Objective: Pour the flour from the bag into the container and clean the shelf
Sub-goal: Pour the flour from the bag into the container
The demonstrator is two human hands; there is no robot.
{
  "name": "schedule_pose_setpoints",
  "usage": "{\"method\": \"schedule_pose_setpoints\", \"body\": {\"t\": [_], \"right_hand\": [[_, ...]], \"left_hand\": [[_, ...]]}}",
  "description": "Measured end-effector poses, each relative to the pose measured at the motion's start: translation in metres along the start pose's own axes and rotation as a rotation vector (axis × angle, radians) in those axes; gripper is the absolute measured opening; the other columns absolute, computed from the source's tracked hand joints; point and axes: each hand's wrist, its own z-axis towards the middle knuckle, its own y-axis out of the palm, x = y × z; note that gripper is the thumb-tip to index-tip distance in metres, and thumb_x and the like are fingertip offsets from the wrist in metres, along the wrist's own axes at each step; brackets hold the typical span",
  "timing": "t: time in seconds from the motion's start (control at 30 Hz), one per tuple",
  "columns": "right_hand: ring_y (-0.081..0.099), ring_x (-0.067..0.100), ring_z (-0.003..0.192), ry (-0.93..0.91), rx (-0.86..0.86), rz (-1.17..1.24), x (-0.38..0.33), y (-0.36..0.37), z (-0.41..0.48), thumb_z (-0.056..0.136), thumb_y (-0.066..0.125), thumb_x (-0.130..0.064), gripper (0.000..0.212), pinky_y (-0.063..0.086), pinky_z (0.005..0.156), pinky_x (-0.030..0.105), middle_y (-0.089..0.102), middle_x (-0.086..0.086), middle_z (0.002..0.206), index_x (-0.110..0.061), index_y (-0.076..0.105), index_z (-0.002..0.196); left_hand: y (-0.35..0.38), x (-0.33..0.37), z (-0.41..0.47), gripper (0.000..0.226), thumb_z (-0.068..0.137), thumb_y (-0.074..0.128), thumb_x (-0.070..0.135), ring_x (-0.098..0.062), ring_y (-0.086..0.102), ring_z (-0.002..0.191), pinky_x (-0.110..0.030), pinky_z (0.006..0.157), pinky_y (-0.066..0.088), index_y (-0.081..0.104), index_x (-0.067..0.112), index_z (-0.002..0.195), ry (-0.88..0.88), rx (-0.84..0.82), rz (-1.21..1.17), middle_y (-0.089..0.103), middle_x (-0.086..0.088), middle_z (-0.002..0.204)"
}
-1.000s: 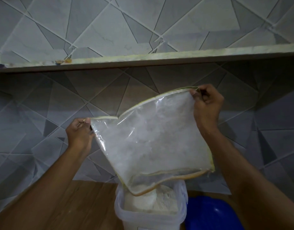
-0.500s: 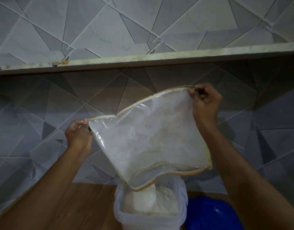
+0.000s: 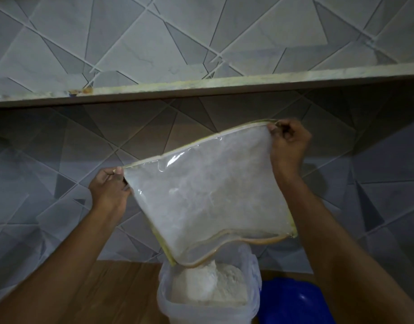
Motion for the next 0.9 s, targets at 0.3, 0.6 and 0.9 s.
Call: {"method": "schedule_pose_setpoints", "body": {"t": [0.3,0.6,0.9], "right_hand": [[0.053,-0.005,0.063,-0.050,-0.088,-0.052,-0.010,-0.009,0.000,0.084,0.070,-0.002,0.008,0.045,0.063,0.016,0.060,-0.006,0.069,-0.008,0.067,0.080],[0.052,-0.007,0.062,-0.051,0.008,-0.012,-0.014,-0.011,0.000,0.084,0.072,-0.001,0.006,0.043,0.064,0.015,0.059,-0.005,0.069,-0.003,0.067,0.081],[0.055,-0.002,0.064,0.012,0.011,-0.037,-0.016,-0.002,-0.007,0.083,0.072,-0.003,0.005,0.048,0.063,0.022,0.062,-0.004,0.070,-0.005,0.068,0.082]], "left_hand": [[0.003,0.000,-0.003,0.023,0.101,0.055,0.009,-0.025,0.060,0.073,-0.038,0.065,0.050,0.054,0.018,0.079,-0.024,0.019,0.022,0.061,-0.012,0.082],[0.006,-0.004,0.001,0.019,0.101,0.056,0.011,-0.028,0.063,0.075,-0.033,0.060,0.055,0.057,0.015,0.082,-0.061,0.051,0.052,0.063,-0.013,0.085],[0.002,-0.005,0.001,0.021,0.100,0.057,0.009,-0.031,0.065,0.086,-0.040,0.066,0.060,0.055,0.018,0.081,-0.047,-0.009,0.040,0.061,-0.021,0.103]]}}
